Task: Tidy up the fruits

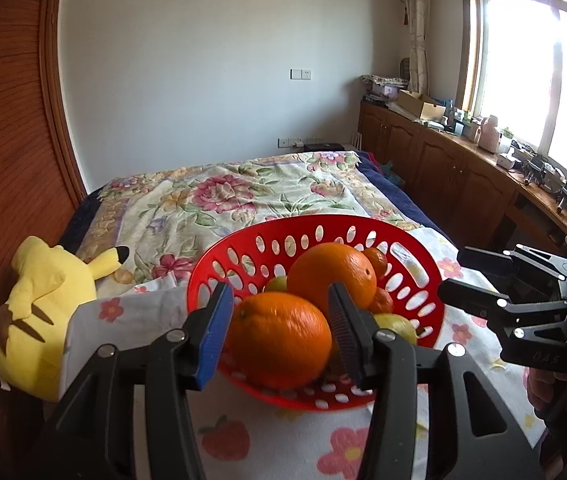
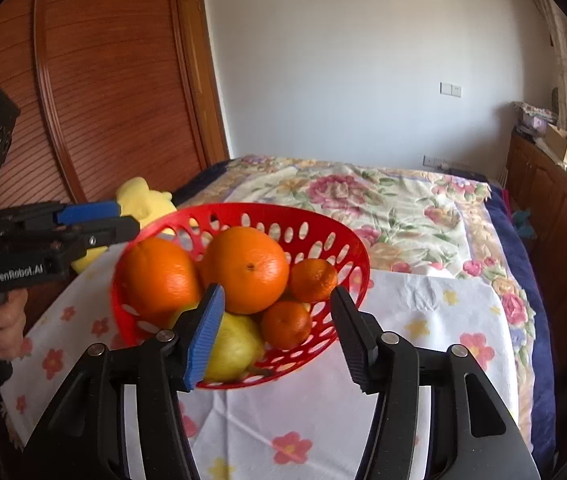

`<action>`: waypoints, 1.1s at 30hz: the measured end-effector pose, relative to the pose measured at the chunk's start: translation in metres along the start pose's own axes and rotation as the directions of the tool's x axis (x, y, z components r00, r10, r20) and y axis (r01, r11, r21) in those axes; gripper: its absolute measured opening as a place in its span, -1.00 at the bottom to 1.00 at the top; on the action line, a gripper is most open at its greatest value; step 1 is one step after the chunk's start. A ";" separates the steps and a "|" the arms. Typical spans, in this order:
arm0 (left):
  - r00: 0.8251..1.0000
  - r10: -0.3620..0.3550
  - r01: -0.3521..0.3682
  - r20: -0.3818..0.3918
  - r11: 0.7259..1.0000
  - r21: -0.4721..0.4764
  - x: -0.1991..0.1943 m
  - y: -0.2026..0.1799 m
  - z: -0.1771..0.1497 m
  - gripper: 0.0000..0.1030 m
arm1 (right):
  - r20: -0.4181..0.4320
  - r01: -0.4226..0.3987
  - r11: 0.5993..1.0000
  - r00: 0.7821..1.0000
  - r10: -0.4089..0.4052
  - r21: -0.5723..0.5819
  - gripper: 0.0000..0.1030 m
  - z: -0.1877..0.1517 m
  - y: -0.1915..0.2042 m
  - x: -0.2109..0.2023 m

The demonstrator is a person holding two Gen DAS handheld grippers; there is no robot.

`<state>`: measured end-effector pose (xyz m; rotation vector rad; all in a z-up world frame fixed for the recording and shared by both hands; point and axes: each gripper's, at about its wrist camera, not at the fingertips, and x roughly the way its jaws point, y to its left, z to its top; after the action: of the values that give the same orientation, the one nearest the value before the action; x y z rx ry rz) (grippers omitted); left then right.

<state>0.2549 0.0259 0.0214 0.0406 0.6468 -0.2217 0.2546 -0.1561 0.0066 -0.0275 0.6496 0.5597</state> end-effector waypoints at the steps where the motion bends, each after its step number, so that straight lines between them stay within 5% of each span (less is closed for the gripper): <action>1: 1.000 0.003 -0.003 0.008 1.000 0.001 -0.005 -0.001 -0.002 0.01 | 0.007 -0.001 1.000 1.000 0.001 0.000 0.14 -0.001 0.003 -0.004; 14: 0.986 0.055 -0.057 0.155 0.998 0.013 -0.080 -0.014 -0.021 0.57 | 0.130 0.054 0.999 0.990 -0.052 -0.006 0.57 -0.005 0.036 -0.070; 20: 0.973 0.098 -0.104 0.207 0.994 0.018 -0.107 -0.020 -0.028 0.59 | 0.181 0.081 0.997 0.980 -0.080 0.001 0.72 -0.007 0.048 -0.098; 23: 0.967 0.097 -0.103 0.236 0.995 0.010 -0.122 -0.022 -0.033 0.83 | 0.206 0.087 0.996 0.975 -0.086 0.004 0.77 -0.009 0.053 -0.109; 33: 0.956 0.107 -0.110 0.272 0.994 -0.004 -0.153 -0.034 -0.052 0.87 | 0.254 0.129 0.991 0.958 -0.131 0.025 1.00 -0.023 0.068 -0.136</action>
<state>0.0980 0.0279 0.0735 0.0550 0.3673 -0.1212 0.1187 -0.1688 0.0773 0.0095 0.3955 0.4244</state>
